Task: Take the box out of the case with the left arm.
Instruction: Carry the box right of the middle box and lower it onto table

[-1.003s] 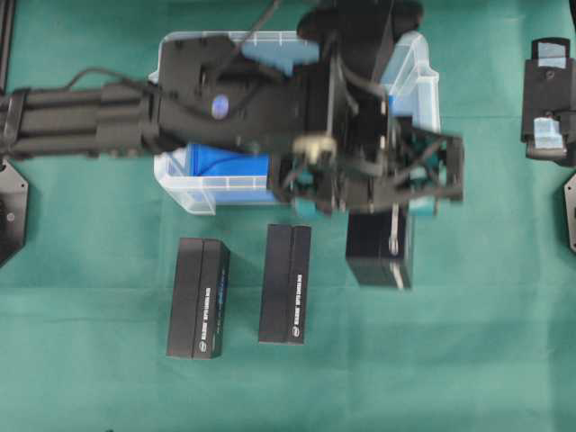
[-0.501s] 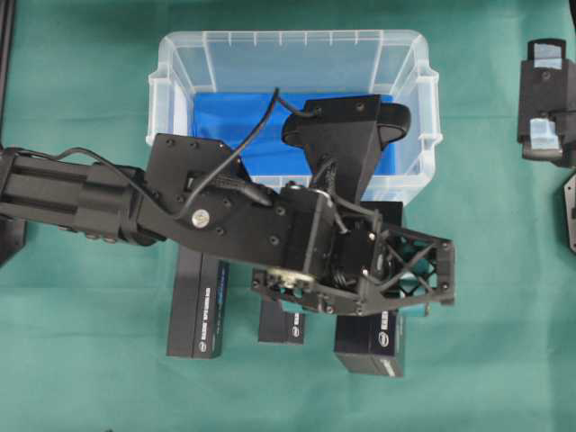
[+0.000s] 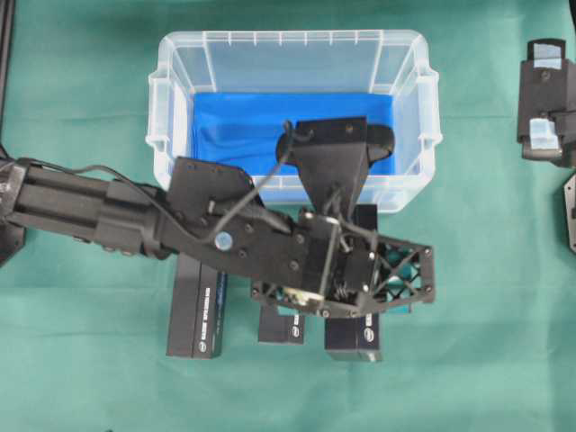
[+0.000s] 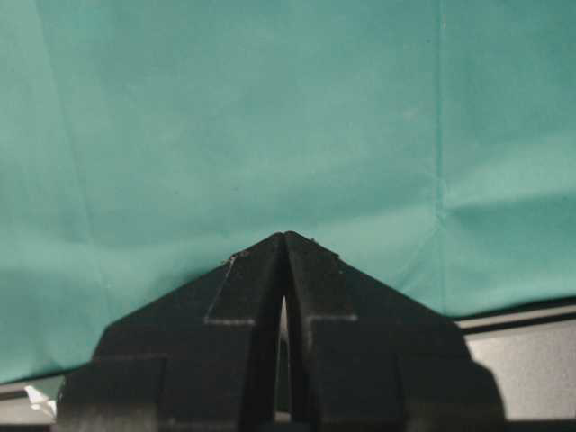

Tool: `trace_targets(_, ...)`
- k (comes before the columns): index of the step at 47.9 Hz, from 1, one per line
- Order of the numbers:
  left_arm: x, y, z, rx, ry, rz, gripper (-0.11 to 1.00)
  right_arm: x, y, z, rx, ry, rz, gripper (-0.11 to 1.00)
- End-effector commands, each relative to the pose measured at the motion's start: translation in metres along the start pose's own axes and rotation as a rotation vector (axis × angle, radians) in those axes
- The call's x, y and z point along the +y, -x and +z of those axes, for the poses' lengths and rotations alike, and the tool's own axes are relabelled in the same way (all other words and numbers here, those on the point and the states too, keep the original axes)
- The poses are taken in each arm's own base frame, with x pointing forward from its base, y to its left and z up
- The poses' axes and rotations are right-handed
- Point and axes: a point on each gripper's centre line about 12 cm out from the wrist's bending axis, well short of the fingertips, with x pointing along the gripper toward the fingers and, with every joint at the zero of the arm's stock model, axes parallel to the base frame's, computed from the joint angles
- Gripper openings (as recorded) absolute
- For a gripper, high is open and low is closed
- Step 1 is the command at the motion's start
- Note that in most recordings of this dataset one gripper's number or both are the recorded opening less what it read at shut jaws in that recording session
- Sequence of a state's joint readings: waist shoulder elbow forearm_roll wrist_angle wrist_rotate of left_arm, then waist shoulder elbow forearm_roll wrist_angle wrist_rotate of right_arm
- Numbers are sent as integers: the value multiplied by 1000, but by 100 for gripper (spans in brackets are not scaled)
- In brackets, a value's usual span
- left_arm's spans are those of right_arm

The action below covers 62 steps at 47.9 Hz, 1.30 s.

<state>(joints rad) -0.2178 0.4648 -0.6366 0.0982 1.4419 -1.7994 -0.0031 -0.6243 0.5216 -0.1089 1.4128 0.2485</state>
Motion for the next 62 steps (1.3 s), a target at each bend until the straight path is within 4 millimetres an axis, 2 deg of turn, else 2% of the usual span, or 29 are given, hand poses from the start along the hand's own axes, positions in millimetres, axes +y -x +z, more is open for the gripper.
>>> trace_targets(1, 0, 11, -2, 8, -5, -56, 61, 0, 3, 2, -14, -2, 2, 2)
trace_targets(10, 1, -32, -4, 3, -17, -86, 61, -1, 3, 2, -13, -4, -1, 2)
trace_targets(38, 28, -112, -6, -3, -27, -18, 61, 0, 0, 0, -5, -3, -1, 2)
trace_targets(45, 27, -120, -6, -1, -25, -28, 60, 0, 0, 0, -3, -1, -1, 2)
trace_targets(62, 24, -119, -7, 10, -38, -55, 60, 0, 0, 0, -3, 0, -1, 2)
